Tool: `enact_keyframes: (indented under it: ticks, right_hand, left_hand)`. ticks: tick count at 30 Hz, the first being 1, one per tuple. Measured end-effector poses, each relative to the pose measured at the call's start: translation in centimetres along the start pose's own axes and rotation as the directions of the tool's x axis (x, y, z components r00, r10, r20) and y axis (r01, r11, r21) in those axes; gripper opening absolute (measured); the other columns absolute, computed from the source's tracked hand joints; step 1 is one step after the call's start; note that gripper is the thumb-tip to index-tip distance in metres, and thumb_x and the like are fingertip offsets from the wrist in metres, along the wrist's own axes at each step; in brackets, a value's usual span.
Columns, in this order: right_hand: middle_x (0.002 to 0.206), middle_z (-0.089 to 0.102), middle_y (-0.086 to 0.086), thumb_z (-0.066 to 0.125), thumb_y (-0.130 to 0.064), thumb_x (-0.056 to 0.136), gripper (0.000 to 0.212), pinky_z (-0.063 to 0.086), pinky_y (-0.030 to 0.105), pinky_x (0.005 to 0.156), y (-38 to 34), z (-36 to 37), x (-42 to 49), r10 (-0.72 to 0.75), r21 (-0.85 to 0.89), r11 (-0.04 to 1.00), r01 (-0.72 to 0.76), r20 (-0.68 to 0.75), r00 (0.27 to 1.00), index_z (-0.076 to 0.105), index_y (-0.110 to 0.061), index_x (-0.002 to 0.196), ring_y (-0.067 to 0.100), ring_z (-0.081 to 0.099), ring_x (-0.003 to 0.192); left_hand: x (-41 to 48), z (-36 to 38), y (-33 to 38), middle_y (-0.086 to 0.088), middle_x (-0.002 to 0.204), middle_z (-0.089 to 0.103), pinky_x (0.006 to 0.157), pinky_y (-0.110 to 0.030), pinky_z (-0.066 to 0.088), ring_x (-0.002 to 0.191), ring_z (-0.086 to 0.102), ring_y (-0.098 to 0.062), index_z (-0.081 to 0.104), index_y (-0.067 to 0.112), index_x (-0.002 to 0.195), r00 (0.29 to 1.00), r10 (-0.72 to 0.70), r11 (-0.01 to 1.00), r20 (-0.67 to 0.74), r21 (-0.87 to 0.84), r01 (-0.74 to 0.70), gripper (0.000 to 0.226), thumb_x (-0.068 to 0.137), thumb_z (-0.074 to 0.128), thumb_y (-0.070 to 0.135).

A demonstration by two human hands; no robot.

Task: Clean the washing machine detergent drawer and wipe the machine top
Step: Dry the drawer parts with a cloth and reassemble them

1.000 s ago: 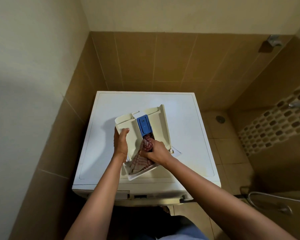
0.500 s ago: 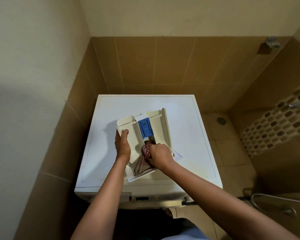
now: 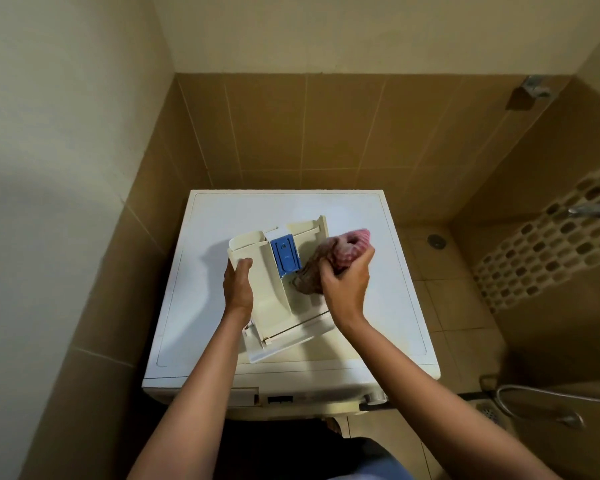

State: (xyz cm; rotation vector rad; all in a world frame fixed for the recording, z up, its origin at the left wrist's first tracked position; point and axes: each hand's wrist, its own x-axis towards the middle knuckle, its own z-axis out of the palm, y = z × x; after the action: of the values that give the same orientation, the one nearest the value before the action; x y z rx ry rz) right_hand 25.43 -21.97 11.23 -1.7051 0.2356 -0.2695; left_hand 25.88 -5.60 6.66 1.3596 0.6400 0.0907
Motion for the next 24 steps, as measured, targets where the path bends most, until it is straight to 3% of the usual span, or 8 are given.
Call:
enact_keyframes:
  ticks: [3, 5, 7, 11, 15, 18, 21, 24]
  right_hand:
    - [0.129, 0.038, 0.010, 0.064, -0.009, 0.080, 0.061, 0.048, 0.025, 0.090, 1.6, 1.8, -0.6, -0.234, -0.170, 0.951, 0.256, 0.141, 0.962, 0.030, -0.008, 0.130, -0.005, 0.046, 0.107]
    - [0.144, 0.024, 0.015, 0.064, -0.014, 0.082, 0.074, 0.040, 0.034, 0.105, 3.3, 2.8, -0.8, -0.350, -0.225, 0.880, 0.418, 0.287, 0.892, 0.023, -0.002, 0.141, 0.012, 0.038, 0.129]
    - [0.151, 0.018, 0.016, 0.064, -0.013, 0.083, 0.080, 0.030, 0.041, 0.114, 3.9, 3.5, -0.6, -0.349, -0.223, 0.861, 0.458, 0.396, 0.849, 0.017, 0.003, 0.146, 0.026, 0.028, 0.141]
    - [0.156, 0.021, 0.013, 0.062, -0.014, 0.084, 0.082, 0.024, 0.043, 0.117, 3.7, 4.2, 0.2, -0.306, -0.189, 0.879, 0.438, 0.481, 0.821, 0.015, 0.001, 0.149, 0.023, 0.021, 0.145]
    - [0.149, 0.035, 0.010, 0.057, -0.022, 0.086, 0.075, 0.034, 0.042, 0.111, 4.2, 3.7, 0.4, -0.324, -0.125, 0.897, 0.423, 0.465, 0.824, 0.020, -0.002, 0.148, 0.020, 0.035, 0.139]
    - [0.146, 0.041, 0.009, 0.054, -0.043, 0.085, 0.083, 0.036, 0.028, 0.110, 4.8, 3.9, -0.3, -0.268, -0.153, 0.915, 0.374, 0.463, 0.845, 0.020, -0.001, 0.149, 0.015, 0.040, 0.135]
    - [0.123, 0.058, 0.005, 0.047, -0.059, 0.081, 0.079, 0.046, 0.030, 0.099, 5.1, 4.2, -1.2, -0.114, -0.190, 0.965, 0.183, 0.324, 0.939, 0.039, -0.006, 0.139, 0.013, 0.055, 0.111]
    - [0.107, 0.060, -0.002, 0.046, -0.060, 0.078, 0.066, 0.049, 0.032, 0.091, 5.1, 4.3, -0.2, -0.076, -0.169, 0.976, 0.140, 0.337, 0.938, 0.052, -0.011, 0.123, 0.009, 0.056, 0.098]
  left_hand:
    - [0.0, 0.0, 0.1, -0.007, 0.105, 0.061, 0.095, -0.045, 0.045, 0.105, 0.056, -0.029, 0.057, 0.031, 0.098, 1.000, -0.003, 1.000, -0.015, 0.004, 0.003, 0.037, 0.068, 0.050, 0.052]
    - [0.0, 0.0, 0.2, -0.003, 0.097, 0.061, 0.092, -0.043, 0.044, 0.100, 0.055, -0.028, 0.057, 0.031, 0.090, 1.000, 0.001, 1.000, -0.027, 0.027, 0.000, 0.030, 0.068, 0.050, 0.050]
    - [-0.2, 0.2, 0.5, 0.002, 0.091, 0.061, 0.089, -0.041, 0.044, 0.095, 0.055, -0.025, 0.057, 0.031, 0.087, 0.999, 0.011, 0.999, -0.042, 0.037, -0.010, 0.026, 0.069, 0.049, 0.048]
    - [-0.3, 0.0, 0.0, -0.002, 0.090, 0.064, 0.084, -0.043, 0.047, 0.090, 0.058, -0.026, 0.060, 0.025, 0.088, 0.996, 0.035, 0.999, -0.086, 0.007, -0.035, 0.030, 0.068, 0.050, 0.045]
    - [-0.1, 0.0, -0.3, -0.002, 0.091, 0.066, 0.084, -0.045, 0.048, 0.091, 0.060, -0.026, 0.062, 0.027, 0.089, 0.995, 0.061, 0.998, -0.077, 0.040, -0.058, 0.033, 0.067, 0.050, 0.048]
    - [0.2, 0.1, -0.4, -0.001, 0.089, 0.066, 0.083, -0.044, 0.049, 0.090, 0.061, -0.026, 0.061, 0.029, 0.086, 0.996, 0.055, 0.998, -0.075, 0.032, -0.052, 0.032, 0.065, 0.049, 0.050]
    - [0.0, 0.1, -0.6, -0.001, 0.089, 0.065, 0.083, -0.044, 0.047, 0.091, 0.059, -0.026, 0.060, 0.030, 0.086, 0.996, 0.050, 0.998, -0.078, 0.033, -0.048, 0.033, 0.064, 0.049, 0.053]
    - [0.1, 0.0, -0.6, -0.003, 0.091, 0.063, 0.082, -0.043, 0.046, 0.092, 0.057, -0.026, 0.059, 0.029, 0.089, 0.997, 0.038, 0.999, -0.071, 0.021, -0.037, 0.039, 0.061, 0.049, 0.054]
